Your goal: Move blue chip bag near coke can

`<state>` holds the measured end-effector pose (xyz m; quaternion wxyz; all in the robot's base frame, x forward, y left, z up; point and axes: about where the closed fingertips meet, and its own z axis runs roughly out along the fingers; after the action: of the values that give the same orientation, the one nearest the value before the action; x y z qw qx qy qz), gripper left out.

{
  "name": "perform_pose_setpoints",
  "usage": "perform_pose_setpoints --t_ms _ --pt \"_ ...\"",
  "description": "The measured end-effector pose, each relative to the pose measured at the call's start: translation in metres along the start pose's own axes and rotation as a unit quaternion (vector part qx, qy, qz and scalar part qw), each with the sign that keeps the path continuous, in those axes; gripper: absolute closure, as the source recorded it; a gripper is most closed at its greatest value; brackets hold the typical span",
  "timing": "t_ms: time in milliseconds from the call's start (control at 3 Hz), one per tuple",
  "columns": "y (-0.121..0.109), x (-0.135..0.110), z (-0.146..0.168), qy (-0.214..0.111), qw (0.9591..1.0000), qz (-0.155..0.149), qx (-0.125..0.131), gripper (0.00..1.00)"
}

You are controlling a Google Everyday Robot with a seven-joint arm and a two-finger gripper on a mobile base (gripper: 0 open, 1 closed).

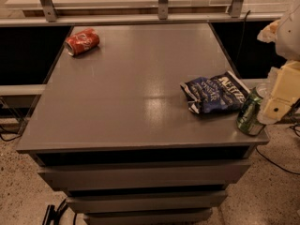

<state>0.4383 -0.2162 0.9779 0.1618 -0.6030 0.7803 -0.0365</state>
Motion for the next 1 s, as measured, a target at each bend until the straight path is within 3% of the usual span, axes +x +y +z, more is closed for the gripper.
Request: perform_pose_setpoints --t_ms 667,1000 --pt "-0.003 -0.006 0.004 0.006 1.0000 -0.005 0.002 0.00" --pt "-0.010 -0.025 0.026 0.026 0.9994 -0.021 -0.005 0.00"
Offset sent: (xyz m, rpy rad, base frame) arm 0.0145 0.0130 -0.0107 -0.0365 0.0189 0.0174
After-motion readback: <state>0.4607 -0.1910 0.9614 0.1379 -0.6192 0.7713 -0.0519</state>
